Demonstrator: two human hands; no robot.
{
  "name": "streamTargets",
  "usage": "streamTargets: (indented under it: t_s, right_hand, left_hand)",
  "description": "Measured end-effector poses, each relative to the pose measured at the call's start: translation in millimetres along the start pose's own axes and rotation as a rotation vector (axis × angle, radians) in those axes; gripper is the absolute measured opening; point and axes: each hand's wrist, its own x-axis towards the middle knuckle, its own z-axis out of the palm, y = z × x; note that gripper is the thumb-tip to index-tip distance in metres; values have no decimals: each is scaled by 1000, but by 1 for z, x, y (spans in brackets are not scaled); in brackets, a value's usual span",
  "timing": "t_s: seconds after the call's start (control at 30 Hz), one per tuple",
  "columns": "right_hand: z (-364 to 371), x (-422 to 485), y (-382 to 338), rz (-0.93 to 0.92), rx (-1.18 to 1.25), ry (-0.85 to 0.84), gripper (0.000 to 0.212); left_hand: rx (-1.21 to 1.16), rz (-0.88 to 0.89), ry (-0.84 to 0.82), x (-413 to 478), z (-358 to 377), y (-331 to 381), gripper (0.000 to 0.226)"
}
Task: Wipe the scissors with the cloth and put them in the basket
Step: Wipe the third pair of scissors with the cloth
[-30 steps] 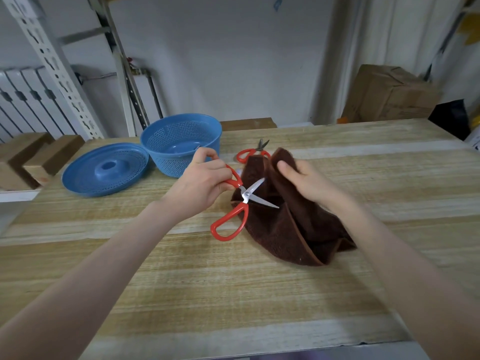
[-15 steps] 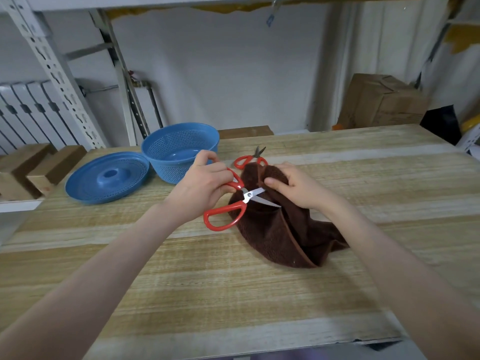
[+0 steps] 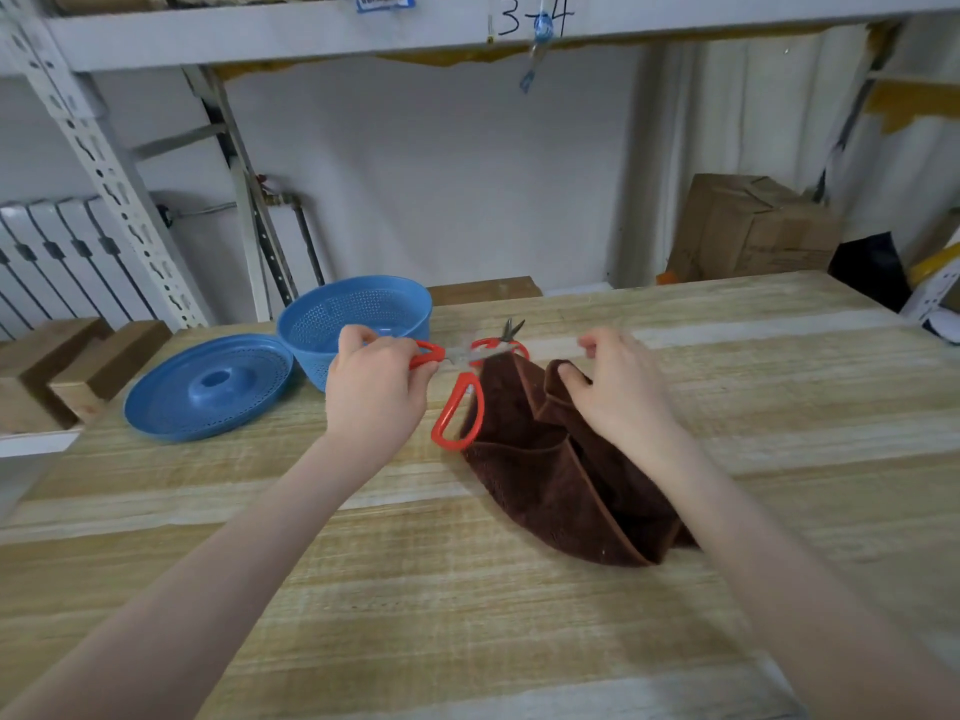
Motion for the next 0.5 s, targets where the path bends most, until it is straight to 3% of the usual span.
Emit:
streamTargets:
  t_s: [0.07,0.17,0.27,0.4,0.5]
  right_hand:
    - [0,-10,-14,-41,182,4,27]
    - [4,-18,-36,-9,457,-277,51]
    - [7,-17,-50,32,650,-376,48]
    - [8,-10,-51,162,926,-363,47]
    - [15,-7,-50,90,666,-181,25]
  left_hand:
    - [14,-80,-35,5,4,6,31]
    - [-30,-142,-91,5,10,17,31]
    - [-170,-197,-203,7,14,22,29]
    - [-951,-518,-488,6,10,29,30]
    - [-1430,-612,-620,1,11,31,28]
